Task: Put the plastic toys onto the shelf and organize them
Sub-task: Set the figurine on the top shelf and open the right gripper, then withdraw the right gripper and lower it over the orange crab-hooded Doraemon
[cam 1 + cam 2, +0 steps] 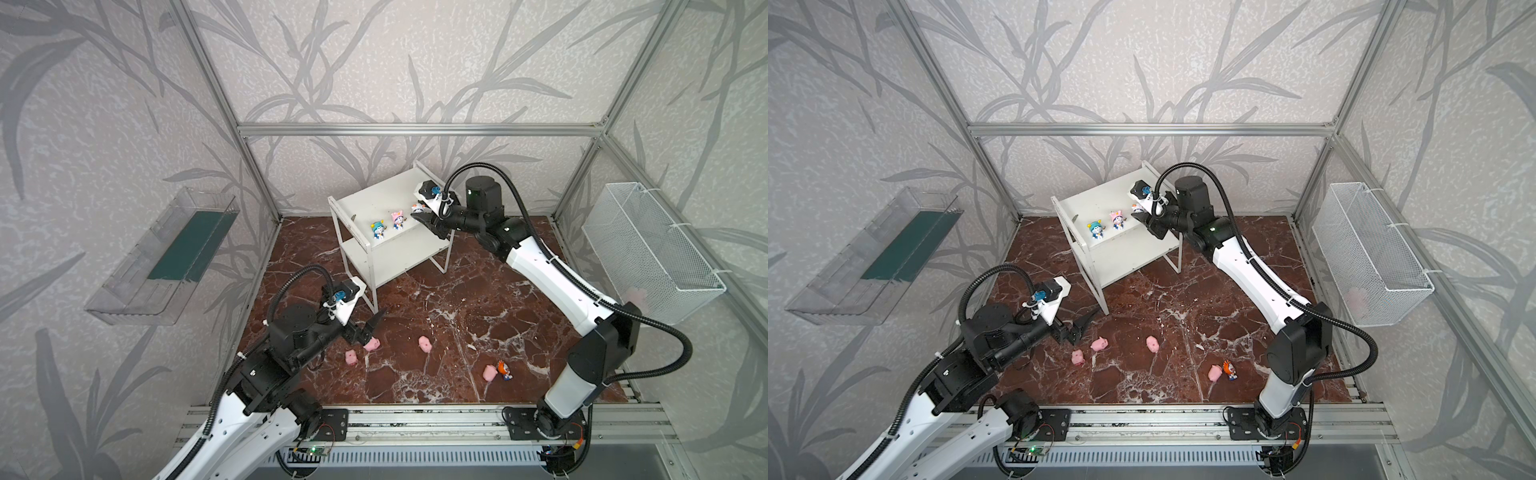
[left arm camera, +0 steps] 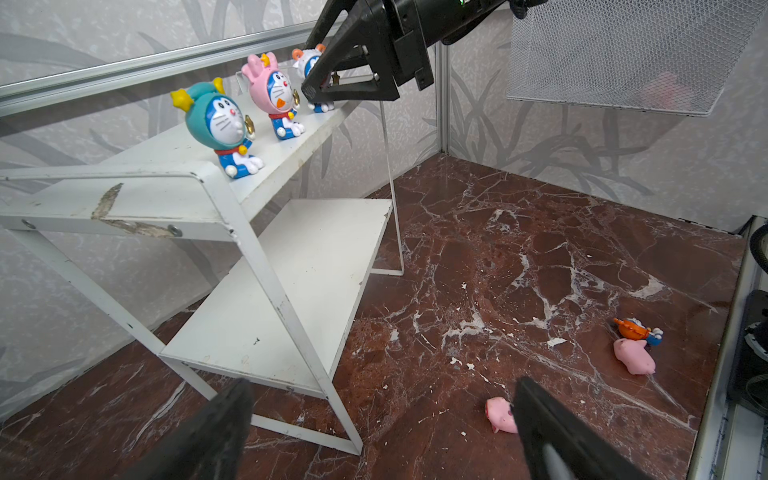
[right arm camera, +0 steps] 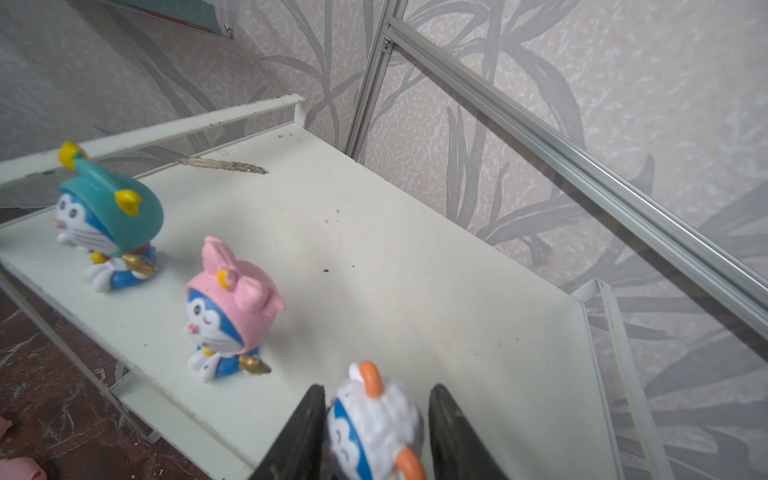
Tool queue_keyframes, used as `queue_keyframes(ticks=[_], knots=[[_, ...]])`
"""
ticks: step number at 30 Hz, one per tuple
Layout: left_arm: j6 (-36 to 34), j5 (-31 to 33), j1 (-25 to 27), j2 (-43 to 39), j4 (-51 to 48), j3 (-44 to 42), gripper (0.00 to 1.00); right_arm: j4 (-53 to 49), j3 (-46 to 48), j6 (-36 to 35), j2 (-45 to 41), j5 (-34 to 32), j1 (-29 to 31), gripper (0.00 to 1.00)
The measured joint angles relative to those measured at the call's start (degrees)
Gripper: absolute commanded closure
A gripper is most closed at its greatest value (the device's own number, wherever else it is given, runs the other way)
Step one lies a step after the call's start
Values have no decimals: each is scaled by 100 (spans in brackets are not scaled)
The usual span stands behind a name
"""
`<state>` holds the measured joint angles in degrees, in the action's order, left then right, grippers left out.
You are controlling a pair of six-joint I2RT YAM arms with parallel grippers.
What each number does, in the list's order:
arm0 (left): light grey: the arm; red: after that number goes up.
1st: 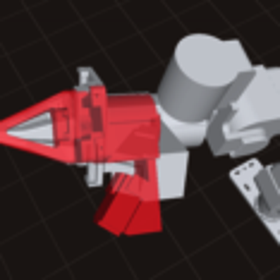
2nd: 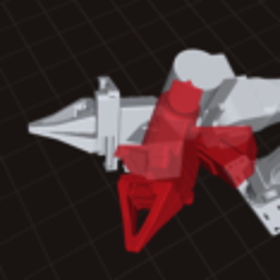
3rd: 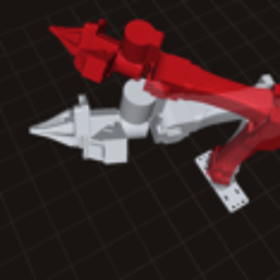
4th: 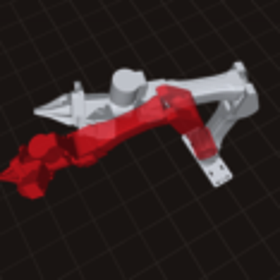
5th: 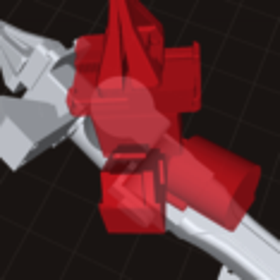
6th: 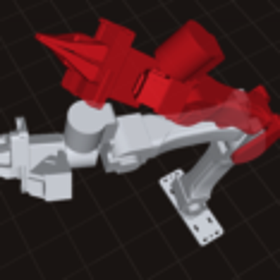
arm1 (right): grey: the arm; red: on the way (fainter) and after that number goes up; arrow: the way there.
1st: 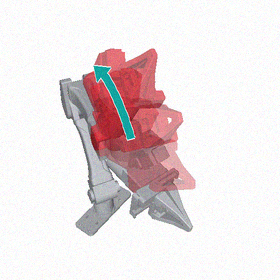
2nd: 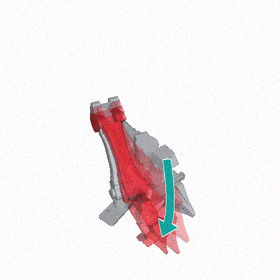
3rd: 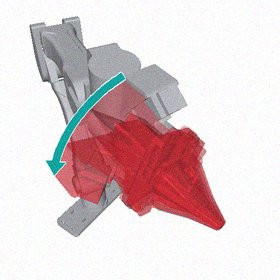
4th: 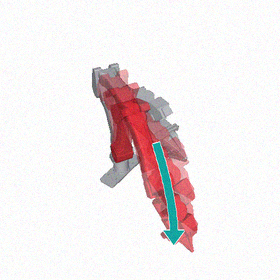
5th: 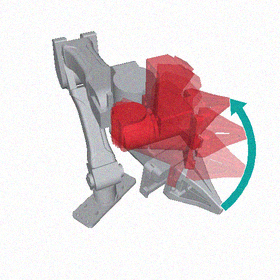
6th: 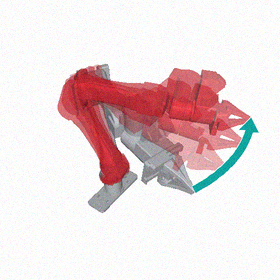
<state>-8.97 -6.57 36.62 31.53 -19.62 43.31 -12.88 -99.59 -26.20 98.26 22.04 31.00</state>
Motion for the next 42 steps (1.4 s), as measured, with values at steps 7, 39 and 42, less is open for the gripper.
queue_keyframes(ticks=[7,39,42], knots=[[0,0,-2,0,0,0,1,22,175,31,-94,-7,-96,49],[26,-216,-7,160,9,0,1,-476,3751,2037,-3840,-564,-205,4],[70,-282,-7,214,39,0,1,-955,4277,2715,-4135,-922,-151,4]])
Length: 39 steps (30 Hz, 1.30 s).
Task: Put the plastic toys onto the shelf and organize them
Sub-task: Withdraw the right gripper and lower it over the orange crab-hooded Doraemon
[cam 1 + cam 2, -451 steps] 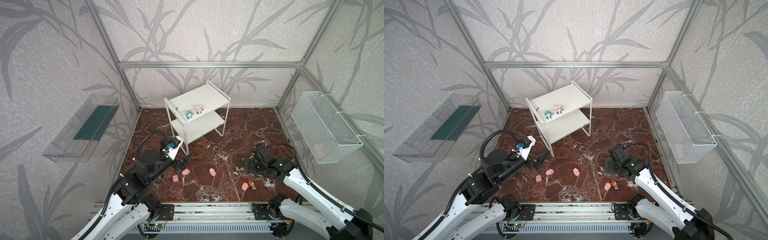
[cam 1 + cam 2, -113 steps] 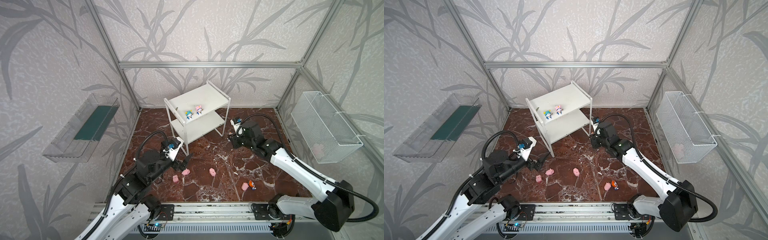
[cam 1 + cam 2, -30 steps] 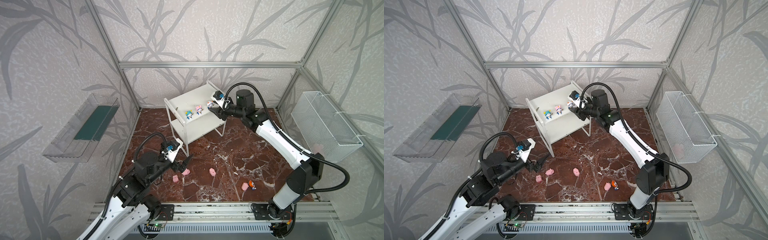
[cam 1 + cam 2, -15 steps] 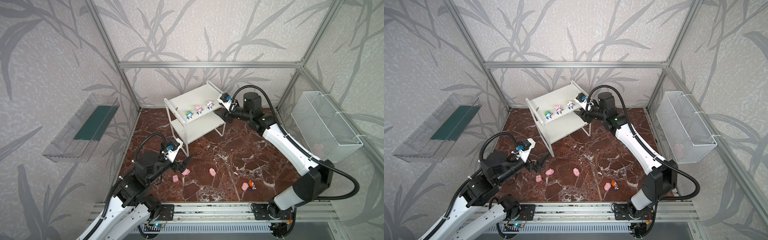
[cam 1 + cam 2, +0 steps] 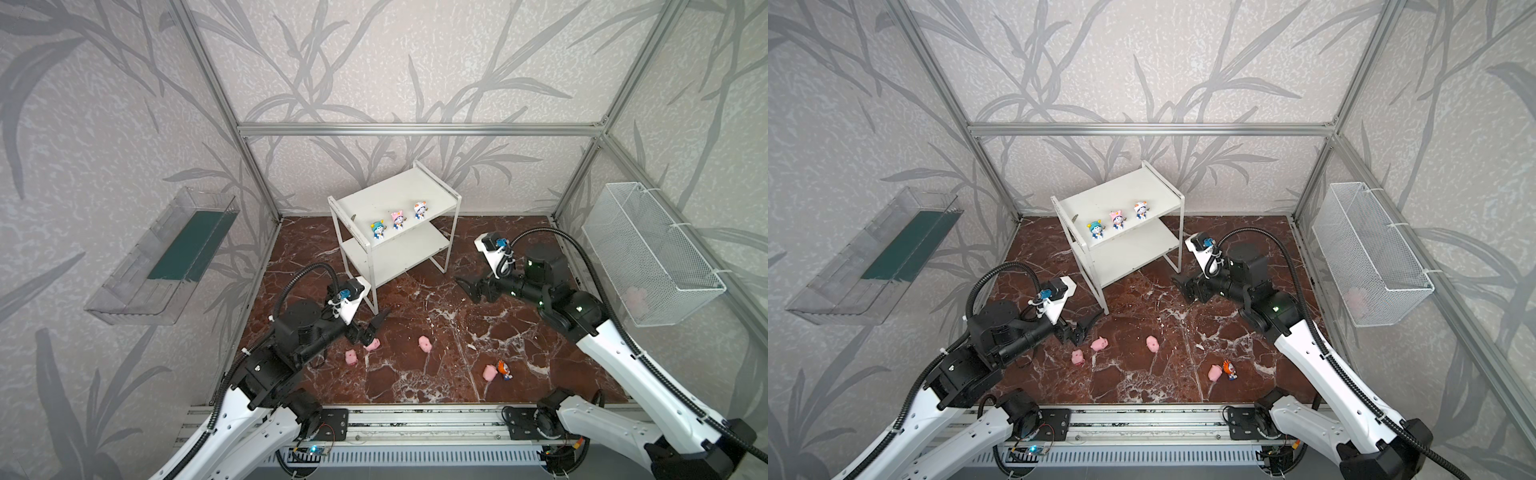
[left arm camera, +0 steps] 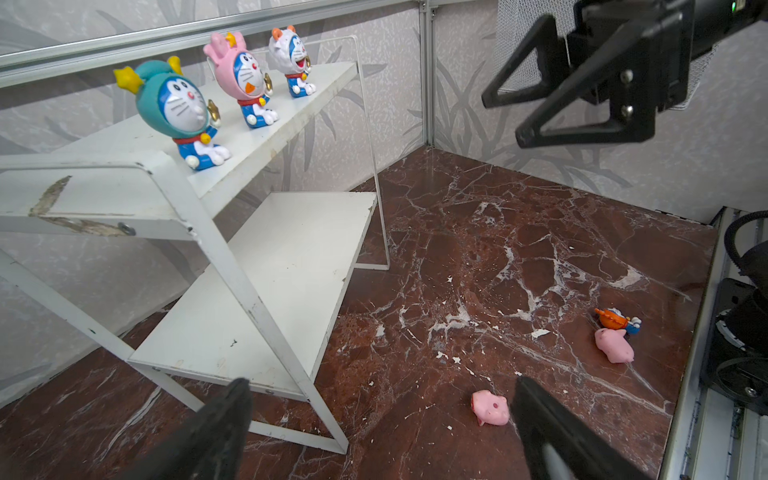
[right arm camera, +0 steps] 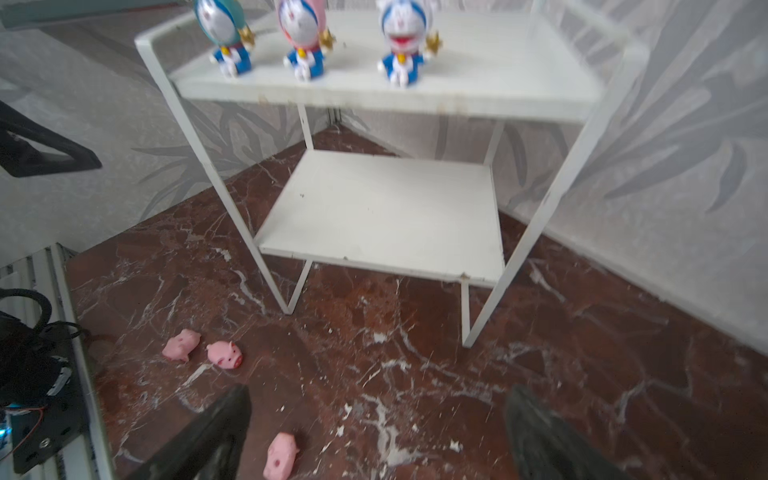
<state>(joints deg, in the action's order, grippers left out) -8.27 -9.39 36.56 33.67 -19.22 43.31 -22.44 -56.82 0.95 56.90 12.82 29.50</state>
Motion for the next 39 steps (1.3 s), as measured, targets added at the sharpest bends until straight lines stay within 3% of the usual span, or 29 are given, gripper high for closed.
queue_keyframes(ticks=[4,9,14,19,31,39], knots=[[35,-61,0,57,4,0,1,-833,688,1064,-146,-603,-2,4],[44,-116,0,66,15,0,1,-1930,1252,2072,28,-844,-7,4],[48,-127,0,70,44,0,1,-2632,1569,2955,210,-944,46,22],[48,-125,0,9,42,0,1,-3008,1805,3696,238,-1237,57,29],[46,-122,0,-103,42,0,1,-2712,2588,4236,413,-1226,57,39],[46,-116,0,-103,42,0,1,-2293,2677,4183,710,-1145,57,63]])
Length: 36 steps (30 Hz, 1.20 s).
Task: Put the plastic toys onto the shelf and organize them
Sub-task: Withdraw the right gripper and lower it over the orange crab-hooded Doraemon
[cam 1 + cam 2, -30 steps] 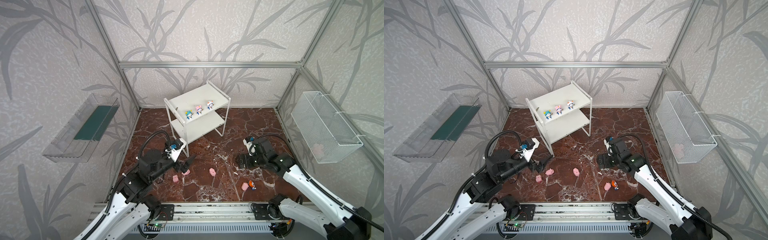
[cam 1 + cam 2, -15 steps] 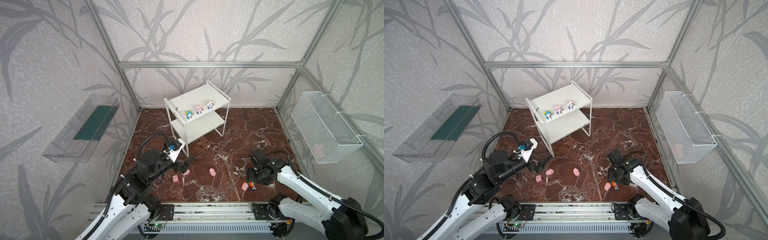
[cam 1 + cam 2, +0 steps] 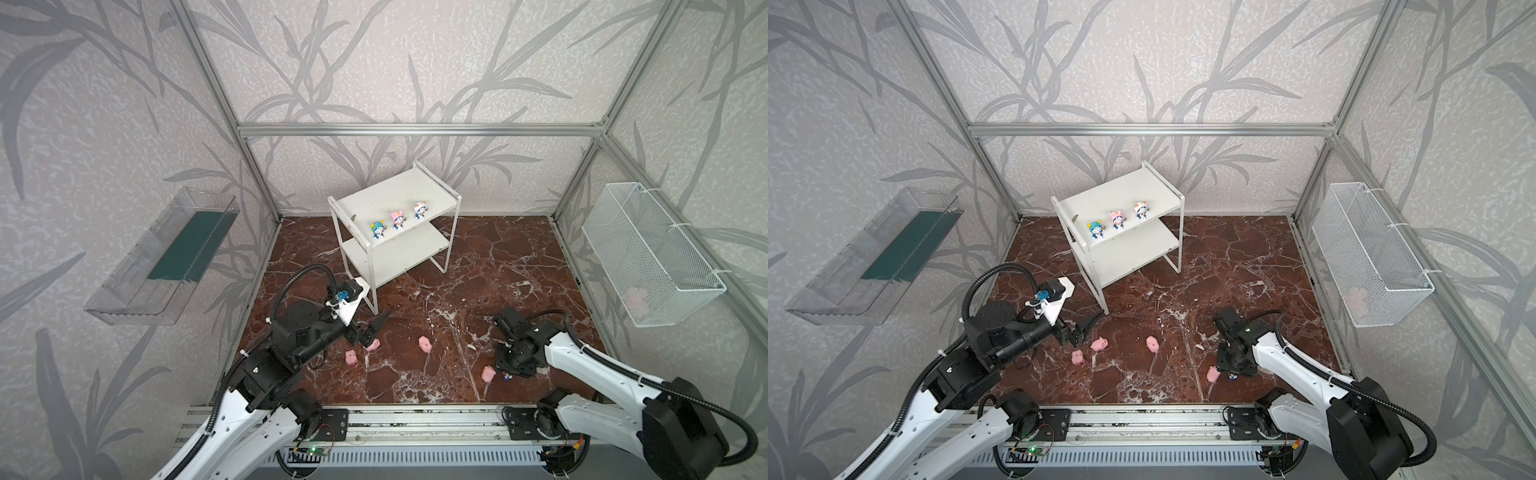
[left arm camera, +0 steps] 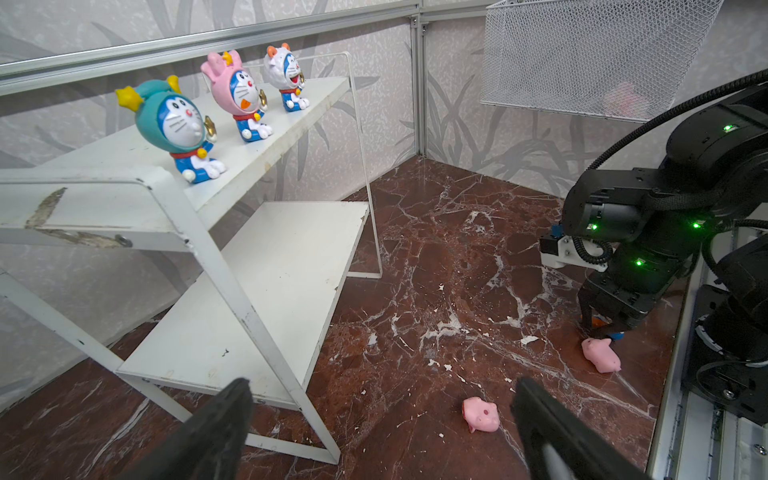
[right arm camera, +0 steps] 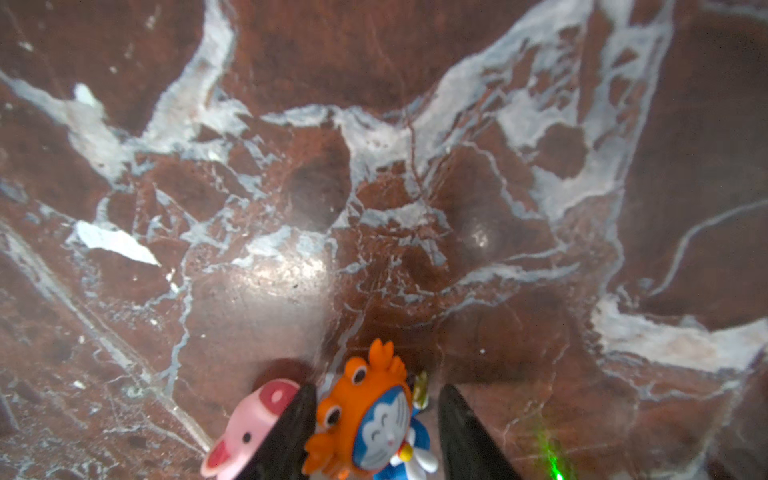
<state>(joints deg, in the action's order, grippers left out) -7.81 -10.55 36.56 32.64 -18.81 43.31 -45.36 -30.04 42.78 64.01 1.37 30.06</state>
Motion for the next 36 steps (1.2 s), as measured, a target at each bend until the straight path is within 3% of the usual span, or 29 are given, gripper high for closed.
queue_keyframes(ticks=[5,12,18,24,36], knots=[[0,0,0,9,0,0,1,68,-55,-111,-22,20,0,71],[-2,2,0,70,-2,0,1,407,-273,-470,210,17,0,74],[-7,24,0,101,-2,0,1,992,-964,-708,1115,98,50,74],[-11,59,0,101,-2,0,1,1558,-1379,-483,2013,175,170,73],[-11,120,0,50,-4,-31,1,2013,-1609,52,2312,9,321,44]])
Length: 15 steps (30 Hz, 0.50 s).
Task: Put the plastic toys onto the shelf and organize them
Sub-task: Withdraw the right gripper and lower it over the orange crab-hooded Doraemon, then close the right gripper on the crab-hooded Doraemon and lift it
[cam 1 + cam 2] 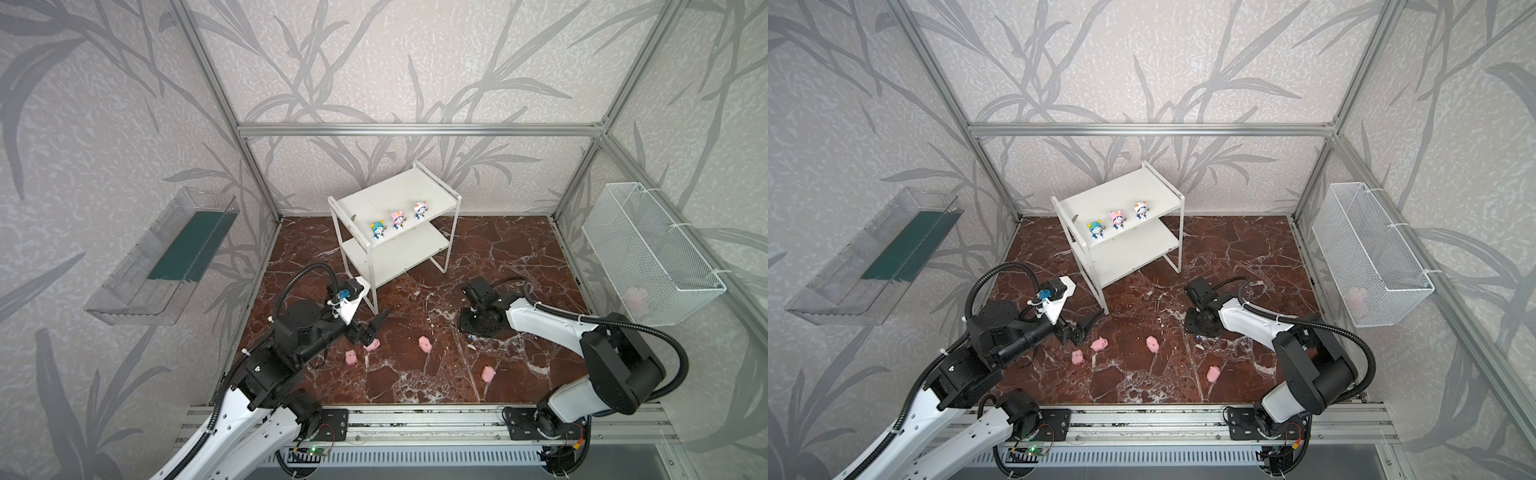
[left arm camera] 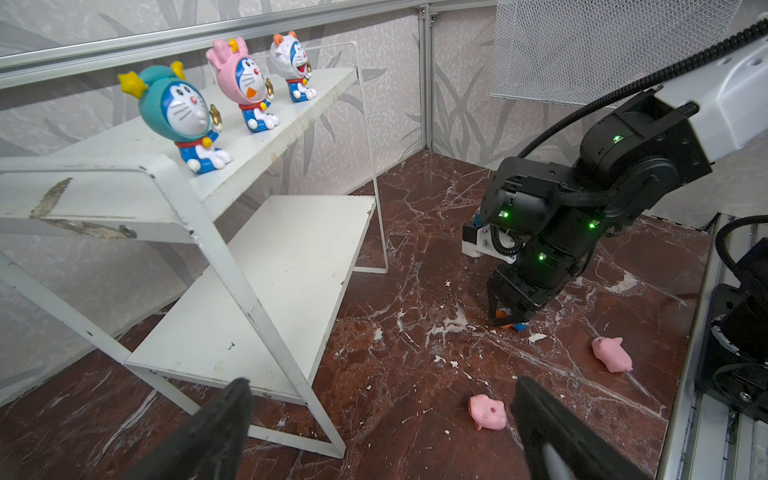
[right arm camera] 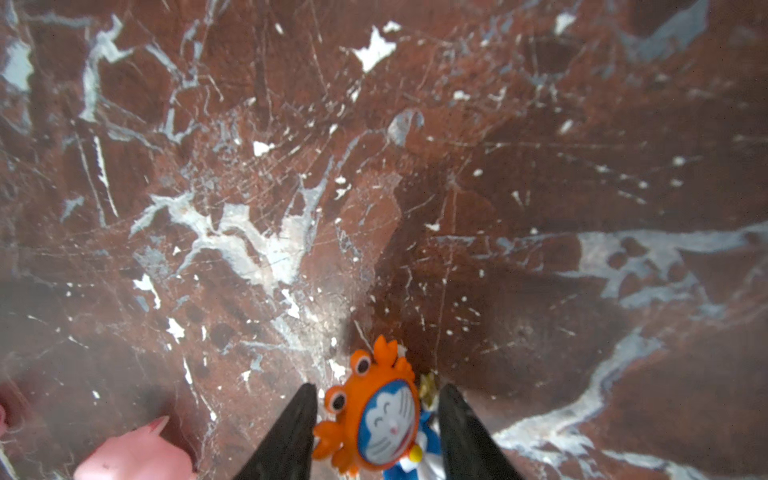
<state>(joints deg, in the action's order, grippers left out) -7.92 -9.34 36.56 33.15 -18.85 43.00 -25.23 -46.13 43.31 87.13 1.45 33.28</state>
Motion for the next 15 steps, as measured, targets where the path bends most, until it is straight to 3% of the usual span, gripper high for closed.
queue_keyframes(ticks=[9,15], knots=[[0,0,0,0,2,0,1,-59,-55,-507,-426,-92,-42,33],[0,-2,0,2,2,0,1,44,-70,-1394,-476,483,-297,24]])
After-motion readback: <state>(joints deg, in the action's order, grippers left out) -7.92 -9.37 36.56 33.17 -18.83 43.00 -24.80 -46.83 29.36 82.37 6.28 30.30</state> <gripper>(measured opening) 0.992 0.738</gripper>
